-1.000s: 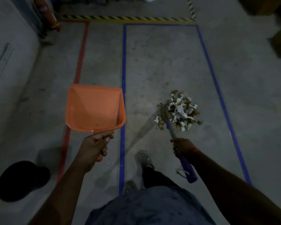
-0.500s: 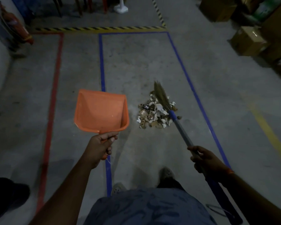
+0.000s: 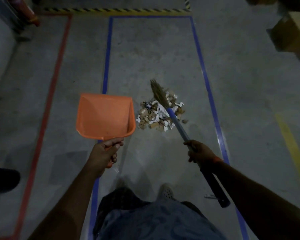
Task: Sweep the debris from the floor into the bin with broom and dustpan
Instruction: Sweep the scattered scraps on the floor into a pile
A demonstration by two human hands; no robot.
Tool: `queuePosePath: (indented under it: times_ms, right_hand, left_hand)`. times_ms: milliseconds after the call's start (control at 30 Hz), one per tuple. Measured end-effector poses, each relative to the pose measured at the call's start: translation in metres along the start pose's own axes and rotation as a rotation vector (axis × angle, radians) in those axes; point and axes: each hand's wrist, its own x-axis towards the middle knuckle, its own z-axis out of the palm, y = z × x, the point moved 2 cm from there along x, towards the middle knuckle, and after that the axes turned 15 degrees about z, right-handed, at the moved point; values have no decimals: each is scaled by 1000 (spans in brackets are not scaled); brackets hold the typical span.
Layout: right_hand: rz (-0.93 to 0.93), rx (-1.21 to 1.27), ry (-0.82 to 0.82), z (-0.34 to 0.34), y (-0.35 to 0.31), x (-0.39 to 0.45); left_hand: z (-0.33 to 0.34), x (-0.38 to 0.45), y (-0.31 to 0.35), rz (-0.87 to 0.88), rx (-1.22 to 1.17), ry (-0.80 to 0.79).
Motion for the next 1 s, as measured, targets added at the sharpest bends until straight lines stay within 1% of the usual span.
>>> queuePosePath:
  times_ms: [100, 267, 400, 500, 600, 667, 767, 800, 1000]
  right_hand:
    - [14, 33, -35, -23, -8, 35]
    - [52, -94, -48, -40, -28, 108]
    - [47, -230, -88, -40, -31, 199]
    - [19, -265, -163, -34, -24, 270]
    - [-6, -353, -185, -25, -8, 347]
    - [-34, -449, -199, -18, 8, 393]
    - [-178, -720, -182, -8, 39, 448]
    - [-205, -758, -172, -6, 49, 464]
    - [-157, -619, -181, 0, 102, 543]
  left_hand:
    - [22, 4, -11, -30, -39, 37]
    - [42, 43, -40, -75, -41, 74]
    - [58, 100, -87, -96, -26, 78]
    - [73, 140, -128, -78, -17, 74]
    - [88, 178, -176, -55, -44, 88]
    - [97, 203, -219, -70, -6, 80]
    - [109, 234, -282, -107, -16, 125]
    - [113, 243, -300, -102, -43, 122]
    - [110, 301, -390, -119, -79, 50]
